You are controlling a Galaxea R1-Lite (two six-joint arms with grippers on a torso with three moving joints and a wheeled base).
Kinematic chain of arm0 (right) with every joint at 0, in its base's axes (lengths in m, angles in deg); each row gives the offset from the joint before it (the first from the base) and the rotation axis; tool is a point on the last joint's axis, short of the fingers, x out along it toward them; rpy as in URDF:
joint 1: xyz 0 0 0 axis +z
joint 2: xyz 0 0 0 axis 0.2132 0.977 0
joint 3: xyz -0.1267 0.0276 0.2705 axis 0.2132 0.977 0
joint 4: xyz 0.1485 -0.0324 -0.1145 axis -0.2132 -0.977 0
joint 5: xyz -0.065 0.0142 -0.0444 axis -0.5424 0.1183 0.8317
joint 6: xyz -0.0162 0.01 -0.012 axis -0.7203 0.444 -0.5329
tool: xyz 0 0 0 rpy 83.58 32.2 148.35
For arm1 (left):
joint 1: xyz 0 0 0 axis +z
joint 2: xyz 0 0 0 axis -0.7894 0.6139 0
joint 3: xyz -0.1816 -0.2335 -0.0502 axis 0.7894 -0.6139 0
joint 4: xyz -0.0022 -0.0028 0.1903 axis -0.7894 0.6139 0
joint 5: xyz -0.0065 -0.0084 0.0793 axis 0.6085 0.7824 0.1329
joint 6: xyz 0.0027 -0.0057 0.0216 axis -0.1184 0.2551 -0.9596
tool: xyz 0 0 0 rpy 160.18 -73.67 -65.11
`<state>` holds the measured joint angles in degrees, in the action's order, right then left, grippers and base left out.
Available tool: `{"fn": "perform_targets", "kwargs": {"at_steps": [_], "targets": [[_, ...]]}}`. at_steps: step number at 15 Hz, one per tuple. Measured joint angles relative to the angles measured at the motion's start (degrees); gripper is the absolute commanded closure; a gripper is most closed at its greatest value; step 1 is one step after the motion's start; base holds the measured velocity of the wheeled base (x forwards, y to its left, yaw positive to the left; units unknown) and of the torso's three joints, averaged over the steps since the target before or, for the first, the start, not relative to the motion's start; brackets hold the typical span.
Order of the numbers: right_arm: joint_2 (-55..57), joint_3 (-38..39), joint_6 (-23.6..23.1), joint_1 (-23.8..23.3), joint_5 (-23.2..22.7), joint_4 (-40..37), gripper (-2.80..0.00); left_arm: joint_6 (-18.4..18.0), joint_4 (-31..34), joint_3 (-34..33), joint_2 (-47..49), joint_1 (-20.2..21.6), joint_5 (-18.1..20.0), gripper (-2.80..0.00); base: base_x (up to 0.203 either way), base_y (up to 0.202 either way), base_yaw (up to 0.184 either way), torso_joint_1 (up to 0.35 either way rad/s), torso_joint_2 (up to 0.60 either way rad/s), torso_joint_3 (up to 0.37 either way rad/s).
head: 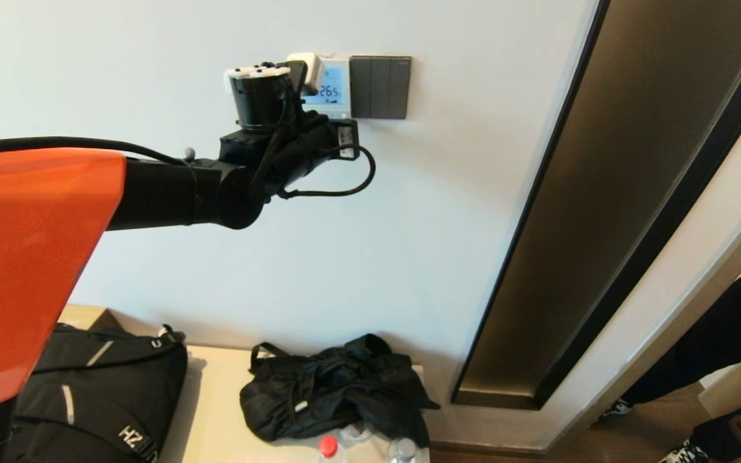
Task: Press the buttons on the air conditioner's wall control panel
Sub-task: Turn on the central air conditioner, then press the temperature increase button
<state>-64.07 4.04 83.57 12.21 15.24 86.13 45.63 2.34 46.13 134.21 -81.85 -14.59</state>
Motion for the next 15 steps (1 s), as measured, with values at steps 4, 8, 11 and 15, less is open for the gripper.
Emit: {"fn": "perform_targets", "kwargs": {"at_steps": [4, 8, 11, 15], "targets": [[0.00, 0.00, 0.02, 0.00, 0.00, 0.00, 0.00, 0.06, -1.17, -1.80, -0.41, 0.29, -0.02, 0.00, 0.000, 0.000, 0.000, 0.000, 0.00, 0.000], [0.02, 0.00, -0.18, 0.00, 0.00, 0.01, 0.00, -0.09, -5.57, -9.94, -4.03, 0.14, 0.15, 0.00, 0.000, 0.000, 0.000, 0.000, 0.00, 0.000], [0.00, 0.00, -0.22, 0.00, 0.00, 0.01, 0.00, -0.13, -6.35, -12.71, -6.35, 1.21, 0.49, 0.00, 0.000, 0.000, 0.000, 0.000, 0.00, 0.000], [0.00, 0.00, -0.24, 0.00, 0.00, 0.03, 0.00, -0.09, -5.96, -12.50, -6.67, 3.87, 1.41, 0.00, 0.000, 0.000, 0.000, 0.000, 0.00, 0.000]]}}
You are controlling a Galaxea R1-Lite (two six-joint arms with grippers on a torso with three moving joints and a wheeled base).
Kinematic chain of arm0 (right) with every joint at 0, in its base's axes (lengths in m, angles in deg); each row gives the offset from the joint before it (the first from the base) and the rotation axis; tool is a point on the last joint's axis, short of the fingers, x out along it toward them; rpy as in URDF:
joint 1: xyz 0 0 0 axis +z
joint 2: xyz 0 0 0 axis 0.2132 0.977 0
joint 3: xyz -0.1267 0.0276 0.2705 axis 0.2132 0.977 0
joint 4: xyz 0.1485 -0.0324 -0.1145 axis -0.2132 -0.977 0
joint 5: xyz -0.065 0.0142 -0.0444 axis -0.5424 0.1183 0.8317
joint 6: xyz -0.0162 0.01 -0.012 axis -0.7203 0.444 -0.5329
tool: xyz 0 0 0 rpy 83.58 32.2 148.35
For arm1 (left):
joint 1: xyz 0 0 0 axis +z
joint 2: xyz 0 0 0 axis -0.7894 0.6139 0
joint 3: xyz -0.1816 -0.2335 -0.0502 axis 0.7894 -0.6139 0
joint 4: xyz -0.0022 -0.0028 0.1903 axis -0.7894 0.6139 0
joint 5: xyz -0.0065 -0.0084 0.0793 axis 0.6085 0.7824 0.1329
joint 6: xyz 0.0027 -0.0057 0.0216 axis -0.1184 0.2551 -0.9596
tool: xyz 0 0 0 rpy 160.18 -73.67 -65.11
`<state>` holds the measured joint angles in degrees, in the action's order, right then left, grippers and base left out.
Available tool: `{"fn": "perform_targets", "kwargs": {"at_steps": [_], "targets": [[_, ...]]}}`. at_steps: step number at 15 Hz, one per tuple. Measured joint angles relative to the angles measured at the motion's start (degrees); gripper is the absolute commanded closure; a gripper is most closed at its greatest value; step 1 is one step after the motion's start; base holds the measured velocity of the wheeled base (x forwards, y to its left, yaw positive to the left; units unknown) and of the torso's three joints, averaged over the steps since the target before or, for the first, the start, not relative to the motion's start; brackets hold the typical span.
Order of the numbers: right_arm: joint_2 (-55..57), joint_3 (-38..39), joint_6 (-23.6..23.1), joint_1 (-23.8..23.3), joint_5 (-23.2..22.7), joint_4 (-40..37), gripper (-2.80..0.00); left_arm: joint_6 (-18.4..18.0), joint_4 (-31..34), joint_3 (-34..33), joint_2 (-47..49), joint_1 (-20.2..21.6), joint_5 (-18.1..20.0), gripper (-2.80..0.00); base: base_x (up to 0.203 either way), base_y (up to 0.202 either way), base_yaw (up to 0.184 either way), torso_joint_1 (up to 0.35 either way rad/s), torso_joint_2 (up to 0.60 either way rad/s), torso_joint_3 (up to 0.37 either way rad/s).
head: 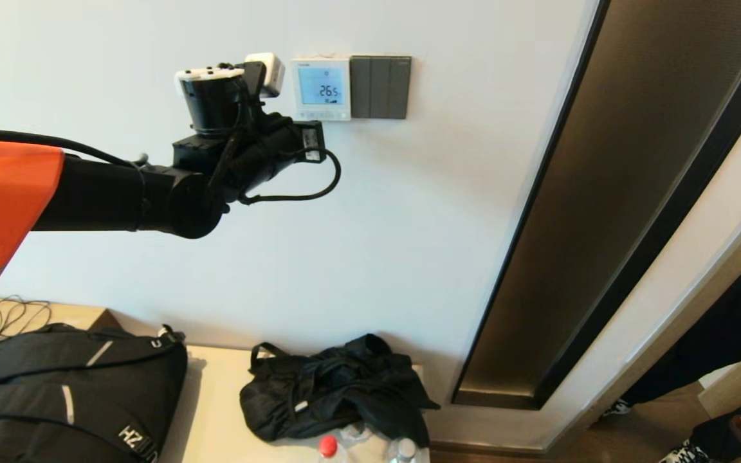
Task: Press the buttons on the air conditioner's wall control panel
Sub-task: Press the temperature increase button
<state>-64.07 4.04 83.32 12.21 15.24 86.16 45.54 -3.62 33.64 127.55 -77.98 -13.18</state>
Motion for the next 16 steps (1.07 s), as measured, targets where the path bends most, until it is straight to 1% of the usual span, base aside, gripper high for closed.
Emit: {"fn": "perform_targets", "kwargs": {"at_steps": [4, 16], "targets": [[0.00, 0.00, 0.00, 0.00, 0.00, -0.01, 0.00, 0.04, 0.53, 1.60, 0.93, 1.88, 0.37, 0.00, 0.000, 0.000, 0.000, 0.000, 0.00, 0.000], [0.02, 0.00, -0.02, 0.00, 0.00, 0.01, 0.00, 0.11, 2.98, 6.81, 3.36, 2.04, 0.43, 0.00, 0.000, 0.000, 0.000, 0.000, 0.00, 0.000]]}}
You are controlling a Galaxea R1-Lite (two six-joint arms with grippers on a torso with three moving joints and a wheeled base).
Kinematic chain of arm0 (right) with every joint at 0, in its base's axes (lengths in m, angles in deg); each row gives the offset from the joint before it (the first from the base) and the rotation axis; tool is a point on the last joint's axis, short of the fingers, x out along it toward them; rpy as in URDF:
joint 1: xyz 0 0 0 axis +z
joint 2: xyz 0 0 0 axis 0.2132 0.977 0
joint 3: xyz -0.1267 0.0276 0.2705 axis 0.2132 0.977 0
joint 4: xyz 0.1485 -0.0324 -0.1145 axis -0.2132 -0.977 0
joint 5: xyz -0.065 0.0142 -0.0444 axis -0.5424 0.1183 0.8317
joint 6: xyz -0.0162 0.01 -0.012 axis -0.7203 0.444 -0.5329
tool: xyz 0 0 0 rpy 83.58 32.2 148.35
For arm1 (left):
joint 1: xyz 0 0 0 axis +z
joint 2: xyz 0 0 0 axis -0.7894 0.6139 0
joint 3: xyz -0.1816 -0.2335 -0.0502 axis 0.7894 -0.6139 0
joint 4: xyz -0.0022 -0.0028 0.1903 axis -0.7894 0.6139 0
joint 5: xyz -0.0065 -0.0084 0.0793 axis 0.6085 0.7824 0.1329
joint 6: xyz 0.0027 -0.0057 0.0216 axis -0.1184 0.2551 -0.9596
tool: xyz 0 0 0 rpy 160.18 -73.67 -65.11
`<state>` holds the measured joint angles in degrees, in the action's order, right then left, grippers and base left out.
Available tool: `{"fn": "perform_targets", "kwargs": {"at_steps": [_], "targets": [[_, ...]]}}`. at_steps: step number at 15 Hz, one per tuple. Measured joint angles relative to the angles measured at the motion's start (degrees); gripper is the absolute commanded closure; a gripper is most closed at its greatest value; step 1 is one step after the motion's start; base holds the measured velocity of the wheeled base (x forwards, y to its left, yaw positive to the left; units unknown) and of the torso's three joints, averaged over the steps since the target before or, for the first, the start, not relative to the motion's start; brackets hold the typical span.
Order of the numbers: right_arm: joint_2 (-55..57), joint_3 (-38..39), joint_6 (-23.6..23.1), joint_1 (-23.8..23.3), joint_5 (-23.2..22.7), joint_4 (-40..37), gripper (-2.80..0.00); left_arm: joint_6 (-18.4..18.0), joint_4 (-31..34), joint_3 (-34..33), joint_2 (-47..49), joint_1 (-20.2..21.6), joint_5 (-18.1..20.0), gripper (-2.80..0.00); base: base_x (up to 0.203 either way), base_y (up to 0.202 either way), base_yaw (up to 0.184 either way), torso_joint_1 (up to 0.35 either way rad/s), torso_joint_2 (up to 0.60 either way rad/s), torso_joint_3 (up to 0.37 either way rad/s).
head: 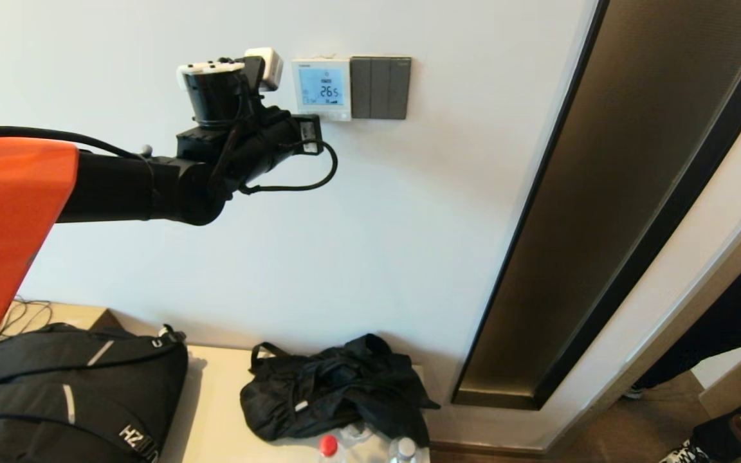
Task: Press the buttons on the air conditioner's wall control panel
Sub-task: Press the temperature increase button
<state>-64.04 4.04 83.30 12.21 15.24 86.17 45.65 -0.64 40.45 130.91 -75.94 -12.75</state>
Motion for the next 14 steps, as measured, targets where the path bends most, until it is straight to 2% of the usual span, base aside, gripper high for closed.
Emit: {"fn": "perform_targets", "kwargs": {"at_steps": [9, 14], "targets": [[0.00, 0.00, 0.00, 0.00, 0.00, 0.00, 0.00, 0.00, -1.72, -4.12, -1.73, -0.10, -0.12, 0.00, 0.000, 0.000, 0.000, 0.000, 0.00, 0.000], [0.00, 0.00, 0.00, 0.00, 0.00, 0.00, 0.00, -0.08, -1.02, -3.53, -2.33, -1.71, -0.31, 0.00, 0.000, 0.000, 0.000, 0.000, 0.00, 0.000]]}}
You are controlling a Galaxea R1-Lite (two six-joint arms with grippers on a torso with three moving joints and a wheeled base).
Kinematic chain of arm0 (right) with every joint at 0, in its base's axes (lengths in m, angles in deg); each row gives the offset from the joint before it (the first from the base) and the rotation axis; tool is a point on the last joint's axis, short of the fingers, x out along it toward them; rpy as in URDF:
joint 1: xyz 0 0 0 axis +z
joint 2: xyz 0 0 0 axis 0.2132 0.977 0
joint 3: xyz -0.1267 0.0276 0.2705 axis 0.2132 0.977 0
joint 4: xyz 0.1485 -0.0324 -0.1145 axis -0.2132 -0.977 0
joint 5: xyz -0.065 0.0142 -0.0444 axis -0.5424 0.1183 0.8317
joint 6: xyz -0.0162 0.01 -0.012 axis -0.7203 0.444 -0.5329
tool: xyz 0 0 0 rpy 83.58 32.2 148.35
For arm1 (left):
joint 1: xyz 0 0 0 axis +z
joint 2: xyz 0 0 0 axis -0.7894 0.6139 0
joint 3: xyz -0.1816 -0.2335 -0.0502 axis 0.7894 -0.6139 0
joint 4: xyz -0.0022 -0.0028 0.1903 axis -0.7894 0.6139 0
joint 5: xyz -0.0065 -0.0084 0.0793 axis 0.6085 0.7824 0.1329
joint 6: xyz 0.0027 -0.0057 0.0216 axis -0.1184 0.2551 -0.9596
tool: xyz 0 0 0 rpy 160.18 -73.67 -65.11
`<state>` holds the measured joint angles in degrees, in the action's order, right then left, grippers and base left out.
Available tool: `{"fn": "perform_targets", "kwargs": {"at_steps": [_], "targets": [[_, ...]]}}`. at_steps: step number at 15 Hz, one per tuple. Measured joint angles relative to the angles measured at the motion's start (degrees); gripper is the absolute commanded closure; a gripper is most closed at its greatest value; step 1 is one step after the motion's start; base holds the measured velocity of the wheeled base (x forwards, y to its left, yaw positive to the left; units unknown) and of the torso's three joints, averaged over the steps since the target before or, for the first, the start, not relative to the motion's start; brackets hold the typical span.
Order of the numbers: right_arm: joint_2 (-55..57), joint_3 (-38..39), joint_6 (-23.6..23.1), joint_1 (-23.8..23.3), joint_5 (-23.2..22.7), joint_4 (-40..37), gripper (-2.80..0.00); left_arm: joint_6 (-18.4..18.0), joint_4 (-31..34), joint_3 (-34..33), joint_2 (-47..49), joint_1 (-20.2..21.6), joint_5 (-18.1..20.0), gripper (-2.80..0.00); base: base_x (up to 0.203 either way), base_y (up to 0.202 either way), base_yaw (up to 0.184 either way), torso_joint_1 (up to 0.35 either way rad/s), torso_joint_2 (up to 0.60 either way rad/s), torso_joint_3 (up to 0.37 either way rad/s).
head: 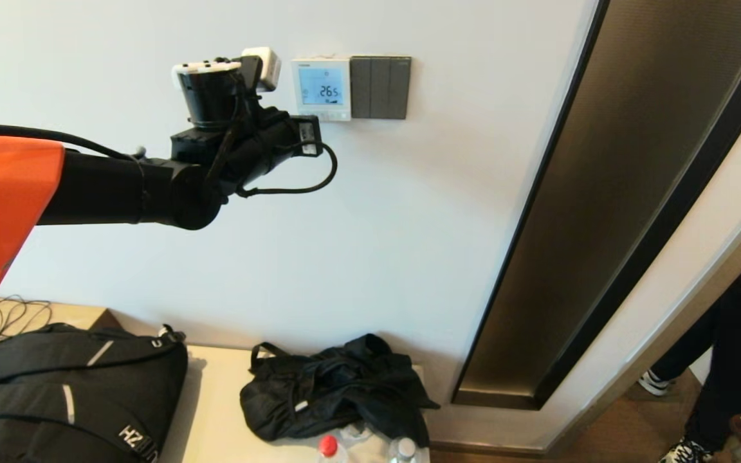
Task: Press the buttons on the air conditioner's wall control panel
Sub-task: Press the temperature increase button
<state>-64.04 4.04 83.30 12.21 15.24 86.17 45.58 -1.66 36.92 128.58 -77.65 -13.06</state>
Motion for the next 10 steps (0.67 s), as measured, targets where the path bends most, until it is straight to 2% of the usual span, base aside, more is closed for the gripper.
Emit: {"fn": "perform_targets", "kwargs": {"at_steps": [4, 10], "targets": [[-0.01, 0.00, 0.16, 0.00, 0.00, 0.00, 0.00, -0.06, 0.70, 1.48, 0.73, -1.69, -0.35, 0.00, 0.000, 0.000, 0.000, 0.000, 0.00, 0.000], [0.00, -0.05, 0.22, 0.00, 0.00, 0.00, 0.00, -0.03, 1.11, 3.31, 2.68, -1.59, -0.41, 0.00, 0.000, 0.000, 0.000, 0.000, 0.00, 0.000]]}}
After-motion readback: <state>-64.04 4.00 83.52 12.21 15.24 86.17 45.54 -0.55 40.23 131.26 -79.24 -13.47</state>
